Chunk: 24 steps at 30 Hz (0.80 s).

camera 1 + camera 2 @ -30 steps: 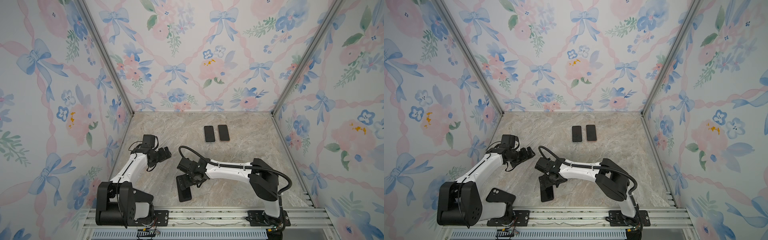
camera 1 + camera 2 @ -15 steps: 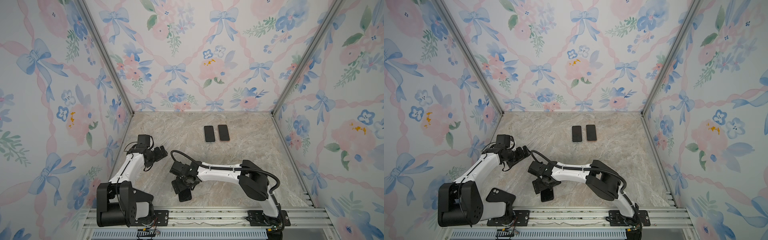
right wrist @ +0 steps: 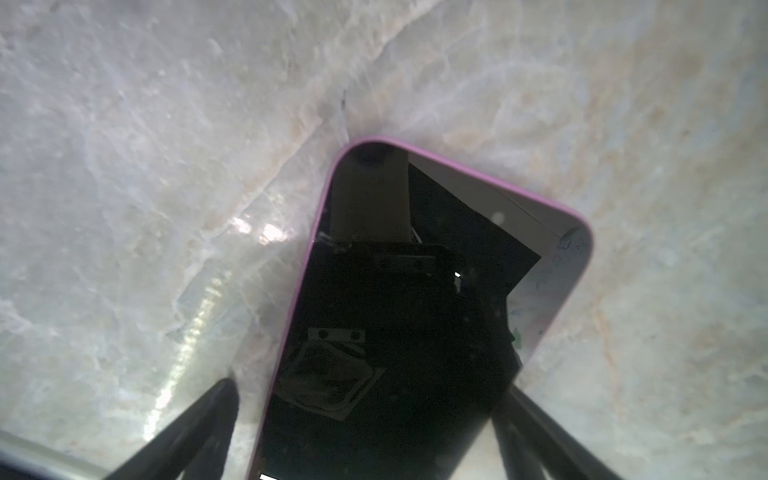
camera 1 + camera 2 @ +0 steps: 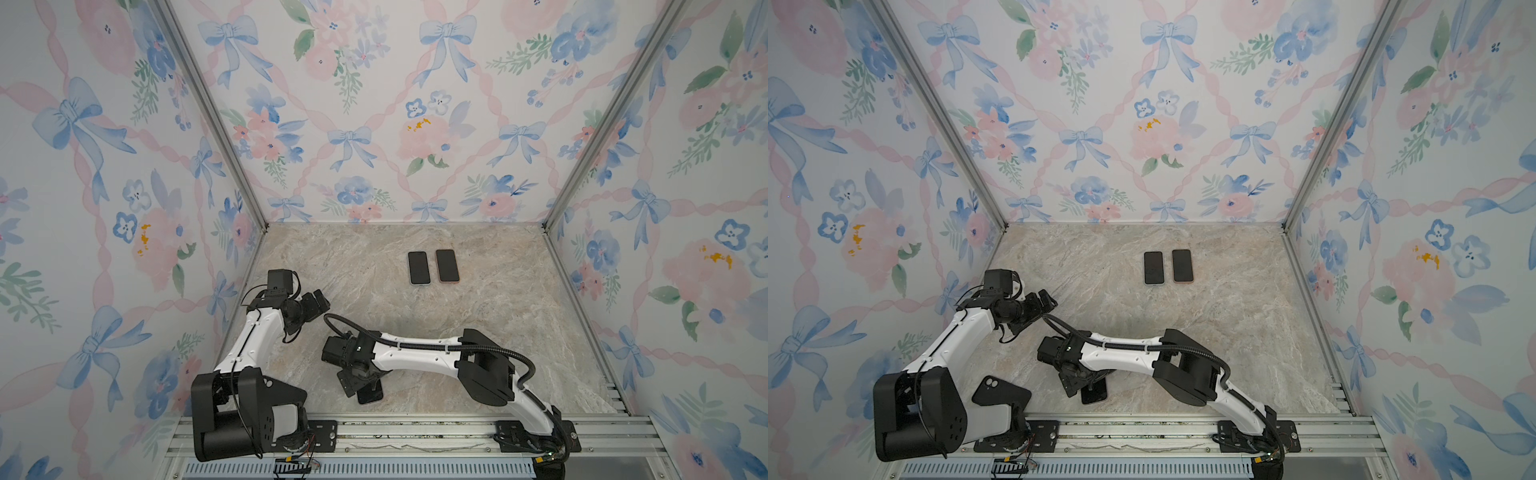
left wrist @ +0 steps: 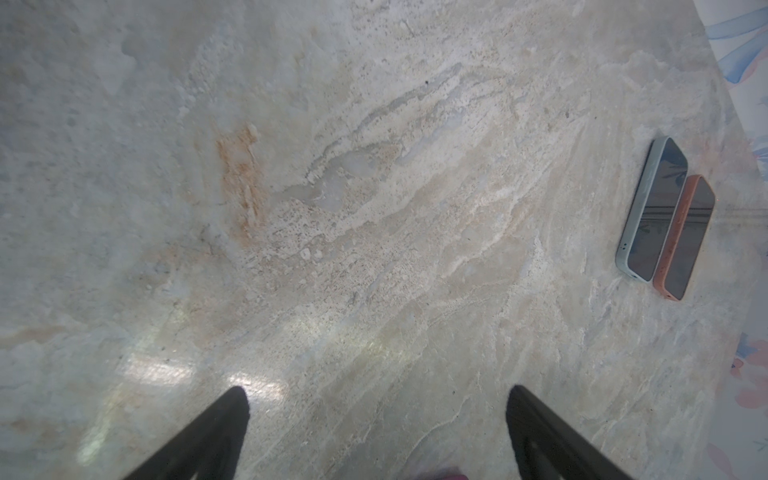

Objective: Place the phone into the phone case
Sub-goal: 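Grasp the purple-rimmed black phone with the right gripper while the left reaches the black case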

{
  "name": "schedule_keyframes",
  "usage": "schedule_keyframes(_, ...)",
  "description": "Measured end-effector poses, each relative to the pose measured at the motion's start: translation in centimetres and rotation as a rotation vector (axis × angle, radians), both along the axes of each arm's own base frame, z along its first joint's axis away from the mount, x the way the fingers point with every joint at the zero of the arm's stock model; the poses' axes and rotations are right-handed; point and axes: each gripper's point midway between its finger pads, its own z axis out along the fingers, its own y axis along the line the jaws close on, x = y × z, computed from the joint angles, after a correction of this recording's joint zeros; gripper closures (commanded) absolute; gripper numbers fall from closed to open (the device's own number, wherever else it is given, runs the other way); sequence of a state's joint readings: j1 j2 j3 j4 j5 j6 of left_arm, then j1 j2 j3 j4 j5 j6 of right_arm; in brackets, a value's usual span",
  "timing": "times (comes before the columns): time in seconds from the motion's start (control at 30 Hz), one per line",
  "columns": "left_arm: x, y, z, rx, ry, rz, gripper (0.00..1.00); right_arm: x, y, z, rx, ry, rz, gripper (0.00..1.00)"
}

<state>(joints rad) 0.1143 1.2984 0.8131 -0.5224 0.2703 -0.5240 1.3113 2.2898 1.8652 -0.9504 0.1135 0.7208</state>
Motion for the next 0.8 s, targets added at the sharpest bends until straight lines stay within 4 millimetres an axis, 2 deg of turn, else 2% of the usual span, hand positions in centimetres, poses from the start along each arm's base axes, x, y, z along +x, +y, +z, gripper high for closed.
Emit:
schedule_keyframes(0.13, -0.3, 0.0, -0.4, -0.004, 0.013, 0.004, 0.04, 0.2, -0.4, -0.1, -0.002, 0.001, -0.009, 0.20)
schedule_keyframes(0.43, -1.5, 0.1, -2.6, -0.021, 0.116, 0.060, 0.08, 1.0, -2.2, -0.1, 0.014, -0.008, 0.030, 0.25)
schedule_keyframes(0.6, -3.5, 2.0, -3.8, 0.049, 0.196, 0.180, 0.09, 1.1, -2.6, 0.0, 0.069, 0.013, 0.083, 0.28)
schedule_keyframes(0.8, -5.9, 4.1, -3.1, 0.127, 0.244, 0.336, 0.13, 1.1, -2.9, 0.2, 0.136, 0.065, 0.137, 0.30)
